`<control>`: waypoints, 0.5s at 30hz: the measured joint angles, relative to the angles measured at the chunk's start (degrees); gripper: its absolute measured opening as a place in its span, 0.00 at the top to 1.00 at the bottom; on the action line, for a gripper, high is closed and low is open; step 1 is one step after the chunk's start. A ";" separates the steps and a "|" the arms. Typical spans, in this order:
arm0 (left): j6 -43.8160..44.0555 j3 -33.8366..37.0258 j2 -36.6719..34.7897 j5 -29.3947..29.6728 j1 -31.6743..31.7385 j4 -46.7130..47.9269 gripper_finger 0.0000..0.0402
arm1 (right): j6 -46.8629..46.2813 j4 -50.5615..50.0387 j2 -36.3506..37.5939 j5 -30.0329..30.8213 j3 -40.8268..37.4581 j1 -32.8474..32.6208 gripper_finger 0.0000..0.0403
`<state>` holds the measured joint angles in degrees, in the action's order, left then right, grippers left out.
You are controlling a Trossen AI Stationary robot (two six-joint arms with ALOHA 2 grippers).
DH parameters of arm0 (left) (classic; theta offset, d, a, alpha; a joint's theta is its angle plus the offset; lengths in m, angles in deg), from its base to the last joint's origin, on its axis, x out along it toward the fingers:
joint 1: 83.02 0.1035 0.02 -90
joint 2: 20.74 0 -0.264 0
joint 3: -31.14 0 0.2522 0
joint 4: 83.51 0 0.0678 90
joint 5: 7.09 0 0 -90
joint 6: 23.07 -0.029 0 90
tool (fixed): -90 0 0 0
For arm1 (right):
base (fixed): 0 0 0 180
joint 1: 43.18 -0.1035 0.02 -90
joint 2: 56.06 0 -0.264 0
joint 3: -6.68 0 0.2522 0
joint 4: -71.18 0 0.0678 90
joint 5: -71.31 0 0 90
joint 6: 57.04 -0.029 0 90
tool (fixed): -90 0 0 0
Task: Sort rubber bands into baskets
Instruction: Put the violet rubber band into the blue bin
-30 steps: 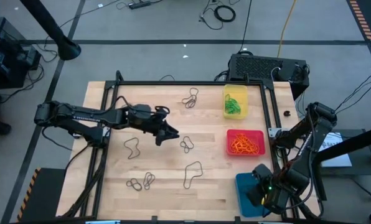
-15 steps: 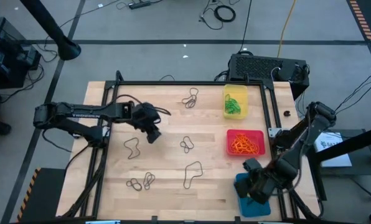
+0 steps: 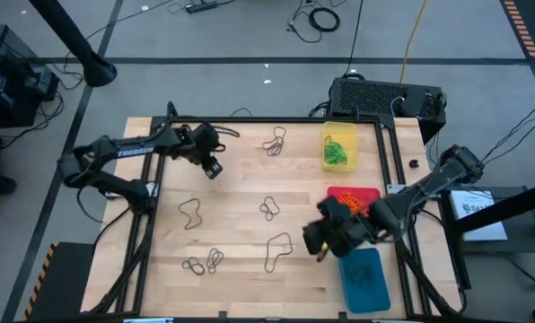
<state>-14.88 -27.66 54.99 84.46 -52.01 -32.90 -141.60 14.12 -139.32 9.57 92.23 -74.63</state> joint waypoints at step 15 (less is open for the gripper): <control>-2.04 0.00 11.04 5.54 10.16 -4.48 0.60 | 50.69 2.19 0.00 -24.43 0.00 27.96 0.85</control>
<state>-16.92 -27.66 66.03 90.00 -41.85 -37.38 -90.92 16.32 -139.32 -14.86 92.23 -46.68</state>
